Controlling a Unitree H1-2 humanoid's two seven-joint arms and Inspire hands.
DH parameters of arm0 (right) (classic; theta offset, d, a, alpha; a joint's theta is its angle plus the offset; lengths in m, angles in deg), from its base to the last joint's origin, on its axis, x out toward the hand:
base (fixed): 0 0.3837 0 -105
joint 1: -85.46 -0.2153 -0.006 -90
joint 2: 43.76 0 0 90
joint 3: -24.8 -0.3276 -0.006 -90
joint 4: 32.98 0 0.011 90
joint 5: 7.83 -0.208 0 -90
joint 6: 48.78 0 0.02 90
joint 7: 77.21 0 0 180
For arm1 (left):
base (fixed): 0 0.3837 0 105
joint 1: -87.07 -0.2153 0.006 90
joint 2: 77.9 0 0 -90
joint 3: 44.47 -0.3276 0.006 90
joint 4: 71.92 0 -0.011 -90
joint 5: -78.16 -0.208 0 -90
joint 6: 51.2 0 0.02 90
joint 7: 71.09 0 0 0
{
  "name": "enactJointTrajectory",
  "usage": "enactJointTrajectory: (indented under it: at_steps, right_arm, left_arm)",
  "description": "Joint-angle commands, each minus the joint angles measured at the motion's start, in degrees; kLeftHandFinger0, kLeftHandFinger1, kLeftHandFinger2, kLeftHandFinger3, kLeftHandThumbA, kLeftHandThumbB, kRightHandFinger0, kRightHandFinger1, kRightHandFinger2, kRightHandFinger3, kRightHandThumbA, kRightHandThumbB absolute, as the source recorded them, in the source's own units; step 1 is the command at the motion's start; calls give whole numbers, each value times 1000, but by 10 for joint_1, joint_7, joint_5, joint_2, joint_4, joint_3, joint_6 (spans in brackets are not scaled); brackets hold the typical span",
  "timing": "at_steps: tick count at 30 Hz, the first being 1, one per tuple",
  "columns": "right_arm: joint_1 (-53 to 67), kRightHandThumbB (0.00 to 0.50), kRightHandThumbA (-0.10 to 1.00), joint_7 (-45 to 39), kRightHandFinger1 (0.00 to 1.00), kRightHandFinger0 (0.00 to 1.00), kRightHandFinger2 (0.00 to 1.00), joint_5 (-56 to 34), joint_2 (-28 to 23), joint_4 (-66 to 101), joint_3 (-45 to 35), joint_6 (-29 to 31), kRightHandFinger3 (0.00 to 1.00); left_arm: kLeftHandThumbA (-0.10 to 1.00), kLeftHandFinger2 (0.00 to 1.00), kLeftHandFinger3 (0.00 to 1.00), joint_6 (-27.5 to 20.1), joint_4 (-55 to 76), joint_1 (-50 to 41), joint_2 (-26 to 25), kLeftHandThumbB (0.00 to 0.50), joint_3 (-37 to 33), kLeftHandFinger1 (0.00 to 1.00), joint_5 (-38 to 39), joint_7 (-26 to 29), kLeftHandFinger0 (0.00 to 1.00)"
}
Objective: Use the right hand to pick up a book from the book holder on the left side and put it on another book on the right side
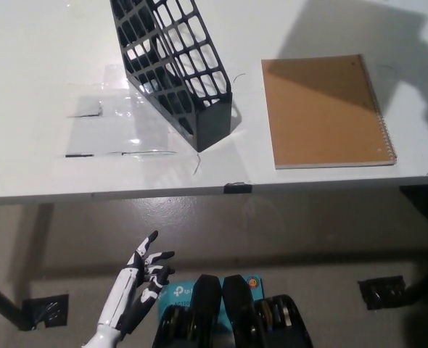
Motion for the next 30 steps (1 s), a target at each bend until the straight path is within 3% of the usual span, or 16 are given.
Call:
enactJointTrajectory:
  at_steps: [1, 6, 8, 9, 10, 14, 15, 18, 19, 20, 21, 22, 28, 30]
  right_arm:
    - [-36, 54, -100, -29, 194, 0, 617, -22, -24, -19, -8, 3, 1000]
    - [-17, 58, -100, -53, 151, 0, 660, 13, -25, -82, 17, 44, 1000]
    - [-2, 145, -100, -75, 214, 0, 694, 35, -26, -109, 40, 67, 960]
    - [2, 86, -100, -66, 215, 0, 701, 44, -27, -125, 49, 67, 1000]
    - [7, 70, -100, -79, 196, 0, 697, 50, -28, -134, 58, 72, 1000]
    - [26, 76, -100, -83, 173, 0, 700, 76, -26, -161, 89, 94, 1000]
    - [32, 108, -100, -73, 173, 0, 756, 97, -24, -167, 109, 109, 1000]
    - [43, 102, -100, -65, 187, 0, 837, 124, -19, -173, 145, 127, 1000]
    - [48, 133, -100, -54, 196, 0, 852, 134, -17, -178, 156, 135, 1000]
    - [49, 133, -100, -54, 205, 0, 894, 138, -17, -179, 163, 137, 1000]
    - [52, 132, -100, -58, 220, 0, 940, 144, -18, -180, 170, 139, 928]
    - [54, 141, -100, -64, 224, 0, 931, 147, -19, -181, 176, 142, 1000]
    - [62, 125, -100, -64, 258, 0, 977, 175, -28, -180, 209, 157, 1000]
    - [62, 113, -100, -64, 301, 0, 965, 180, -33, -180, 212, 156, 688]
  left_arm:
    - [867, 780, 1000, -18, 17, -6, -1, 58, 4, 643, -2, 10, 596]
    - [875, 796, 1000, -13, 23, -12, 0, 64, 6, 651, 9, 5, 604]
    - [882, 803, 1000, -13, 24, -11, 0, 58, 6, 653, 11, 4, 603]
    - [879, 811, 1000, -14, 24, -11, 0, 53, 5, 660, 15, 1, 609]
    - [874, 817, 1000, -13, 25, -12, 0, 50, 5, 664, 17, 1, 613]
    - [890, 843, 1000, -10, 26, -12, 0, 67, 5, 684, 24, -2, 631]
    - [901, 849, 1000, -9, 28, -13, -1, 75, 5, 689, 26, -4, 636]
    - [910, 844, 1000, -12, 29, -12, -4, 74, 6, 688, 27, -5, 633]
    - [913, 836, 1000, -11, 31, -12, -4, 75, 6, 680, 24, -2, 624]
    - [913, 835, 1000, -12, 31, -12, -4, 73, 7, 679, 24, -2, 623]
    - [908, 831, 1000, -14, 29, -11, -4, 68, 7, 676, 24, -1, 619]
    - [906, 830, 1000, -16, 28, -10, -4, 69, 7, 675, 25, -1, 618]
    - [902, 828, 1000, -15, 27, -14, -4, 59, 8, 682, 29, -2, 629]
    - [901, 826, 1000, -12, 28, -15, -3, 60, 7, 682, 29, -2, 629]
